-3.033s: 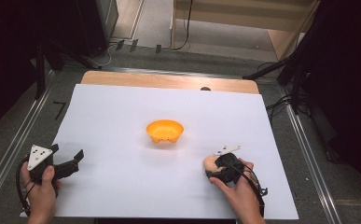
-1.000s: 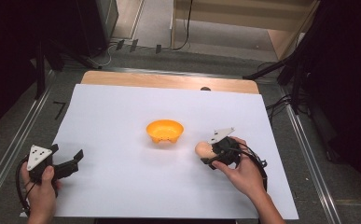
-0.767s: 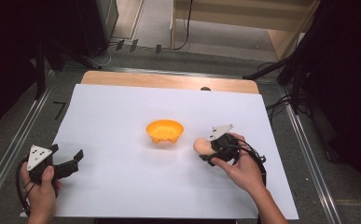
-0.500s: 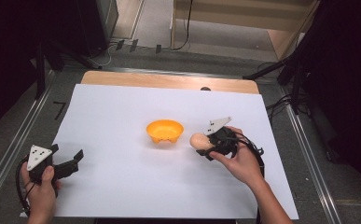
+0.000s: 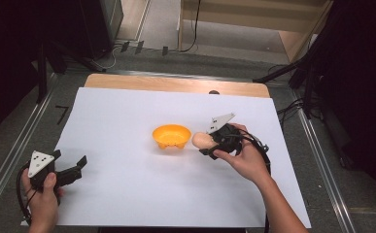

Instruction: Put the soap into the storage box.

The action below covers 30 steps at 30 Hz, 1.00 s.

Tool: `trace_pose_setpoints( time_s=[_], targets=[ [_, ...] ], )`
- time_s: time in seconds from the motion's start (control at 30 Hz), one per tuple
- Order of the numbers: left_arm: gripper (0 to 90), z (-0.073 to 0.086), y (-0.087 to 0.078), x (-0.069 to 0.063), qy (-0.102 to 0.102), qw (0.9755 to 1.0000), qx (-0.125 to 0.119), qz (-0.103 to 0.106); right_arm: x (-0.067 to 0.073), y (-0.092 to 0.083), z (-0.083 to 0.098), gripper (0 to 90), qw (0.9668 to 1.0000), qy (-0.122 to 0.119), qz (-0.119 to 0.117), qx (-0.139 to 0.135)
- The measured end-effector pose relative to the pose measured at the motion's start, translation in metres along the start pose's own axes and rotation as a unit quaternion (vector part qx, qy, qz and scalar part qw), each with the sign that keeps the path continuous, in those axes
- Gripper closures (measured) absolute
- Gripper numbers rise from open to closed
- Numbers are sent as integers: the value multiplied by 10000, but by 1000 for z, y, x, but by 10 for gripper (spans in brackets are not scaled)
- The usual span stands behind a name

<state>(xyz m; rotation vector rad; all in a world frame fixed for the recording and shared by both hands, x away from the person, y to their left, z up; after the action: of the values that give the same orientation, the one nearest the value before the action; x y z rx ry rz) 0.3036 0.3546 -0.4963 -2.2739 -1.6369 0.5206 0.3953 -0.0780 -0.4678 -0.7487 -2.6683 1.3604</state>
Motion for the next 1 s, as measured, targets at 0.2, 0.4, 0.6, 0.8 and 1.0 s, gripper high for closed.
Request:
trace_pose_setpoints(
  time_s=[0.2,0.4,0.6,0.8,1.0],
  targets=[
    [80,0,0,0,1,10000,2,-3,-2,2,-12,332,9999,-55,-111,-114],
    [80,0,0,0,-6,10000,-2,-3,-4,4,-24,332,9995,-174,-158,-211],
    [80,0,0,0,-6,10000,-1,-2,-4,8,-35,332,9988,-346,-248,-235],
    [80,0,0,0,-3,10000,-1,0,-4,15,-45,332,9983,-451,-285,-217],
    [80,0,0,0,-5,10000,-2,2,-4,22,-56,332,9978,-538,-317,-229]
  ],
)
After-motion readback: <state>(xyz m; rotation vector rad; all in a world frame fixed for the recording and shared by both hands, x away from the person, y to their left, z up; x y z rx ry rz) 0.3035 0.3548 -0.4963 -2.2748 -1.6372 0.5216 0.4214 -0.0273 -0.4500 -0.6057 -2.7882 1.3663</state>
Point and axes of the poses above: each handheld gripper's, and its own axes: y roughly forward along the jaws, z roughly out of its underside, x roughly to its left, the point moved 8 cm from there along y, roughly forward along the jaws, and after that the axes turned 8 degrees about z, right-handed, at the moved point
